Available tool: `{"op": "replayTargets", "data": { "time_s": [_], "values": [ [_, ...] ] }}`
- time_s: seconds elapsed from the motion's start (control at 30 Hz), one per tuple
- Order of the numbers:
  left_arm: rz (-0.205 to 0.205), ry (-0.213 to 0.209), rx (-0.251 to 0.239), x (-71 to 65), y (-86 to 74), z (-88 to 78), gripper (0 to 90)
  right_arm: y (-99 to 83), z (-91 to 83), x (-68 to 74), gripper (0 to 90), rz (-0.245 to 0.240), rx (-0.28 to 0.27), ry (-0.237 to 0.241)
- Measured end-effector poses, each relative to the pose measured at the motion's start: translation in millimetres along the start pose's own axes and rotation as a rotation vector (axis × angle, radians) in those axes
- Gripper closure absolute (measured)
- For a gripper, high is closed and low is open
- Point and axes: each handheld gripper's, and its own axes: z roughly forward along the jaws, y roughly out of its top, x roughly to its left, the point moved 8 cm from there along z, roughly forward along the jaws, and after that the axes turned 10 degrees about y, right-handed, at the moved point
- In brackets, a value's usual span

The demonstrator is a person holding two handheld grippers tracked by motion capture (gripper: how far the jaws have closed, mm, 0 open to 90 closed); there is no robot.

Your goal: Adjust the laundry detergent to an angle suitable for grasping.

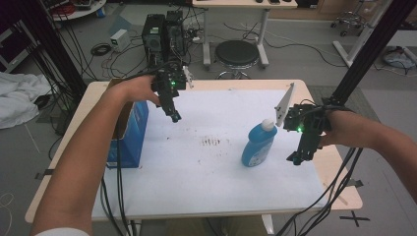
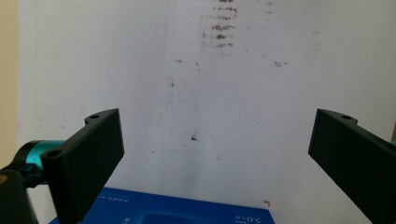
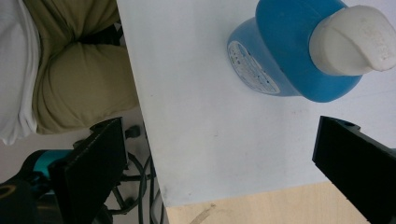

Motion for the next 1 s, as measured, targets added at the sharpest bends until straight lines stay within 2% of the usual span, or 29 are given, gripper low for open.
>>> {"op": "replayTargets", "data": {
  "time_s": [0.43, 0.5, 0.53, 0.57, 0.6, 0.63, 0.67, 0.7, 0.73, 0.77, 0.8, 0.83, 0.87, 0.9, 0.93, 0.97, 1.0],
  "values": [
    [-0.012, 0.030, -0.024, 2.5, 3.3, -3.3, 3.4, -2.0, -2.1, 3.1, 2.3, -0.004, -0.007, -0.007],
    [-0.026, 0.037, -0.041, 3.5, 4.5, -4.3, 3.4, -2.2, -2.5, 3.2, 2.3, -0.003, -0.010, -0.008],
    [-0.051, 0.051, -0.065, 6.0, 6.0, -5.1, 3.4, -2.7, -2.7, 3.0, 2.3, -0.004, -0.011, -0.008],
    [-0.051, 0.051, -0.065, 6.0, 6.0, -5.1, 3.4, -3.5, -2.9, 2.9, 2.3, 0.003, -0.012, -0.010],
    [-0.082, 0.072, -0.104, 9.8, 8.3, -5.7, 3.4, -3.7, -2.8, 2.7, 2.3, 0.004, -0.017, -0.006],
    [-0.082, 0.072, -0.104, 9.8, 8.3, -5.7, 3.4, -3.7, -2.8, 2.7, 2.3, 0.004, -0.017, -0.006],
    [-0.115, 0.091, -0.148, 12.6, 10.7, -4.6, 3.4, -4.3, -2.7, 1.9, 2.3, 0.014, -0.024, -0.005],
    [-0.115, 0.091, -0.148, 12.6, 10.7, -4.6, 3.4, -4.9, -2.4, 1.4, 2.3, 0.010, -0.023, -0.005],
    [-0.144, 0.109, -0.198, 14.7, 13.5, -2.9, 3.4, -5.4, -1.9, 1.1, 2.3, 0.010, -0.019, -0.005],
    [-0.144, 0.109, -0.198, 14.7, 13.5, -2.9, 3.4, -5.6, -1.4, 0.2, 2.3, 0.003, -0.017, -0.006],
    [-0.176, 0.128, -0.246, 17.5, 16.0, -1.1, 3.4, -5.7, -1.0, 0.0, 2.3, 0.003, -0.016, -0.007],
    [-0.176, 0.128, -0.246, 17.5, 16.0, -1.1, 3.4, -5.9, -1.0, 0.1, 2.3, 0.005, -0.012, -0.006],
    [-0.230, 0.137, -0.304, 19.8, 18.7, 0.9, 3.4, -5.5, -1.0, -0.2, 2.3, 0.005, -0.014, -0.004],
    [-0.230, 0.137, -0.304, 19.8, 18.7, 0.9, 3.4, -5.1, -0.9, -0.2, 2.3, 0.007, -0.018, -0.004],
    [-0.282, 0.145, -0.382, 21.1, 21.7, 3.4, 3.4, -5.1, -1.2, -0.7, 2.3, 0.005, -0.016, -0.005],
    [-0.282, 0.145, -0.382, 21.1, 21.7, 3.4, 3.4, -5.1, -1.2, -0.7, 2.3, 0.005, -0.016, -0.005],
    [-0.304, 0.153, -0.415, 21.4, 22.9, 5.4, 3.4, -5.0, -1.3, -1.0, 2.3, 0.004, -0.015, -0.004]
  ]
}}
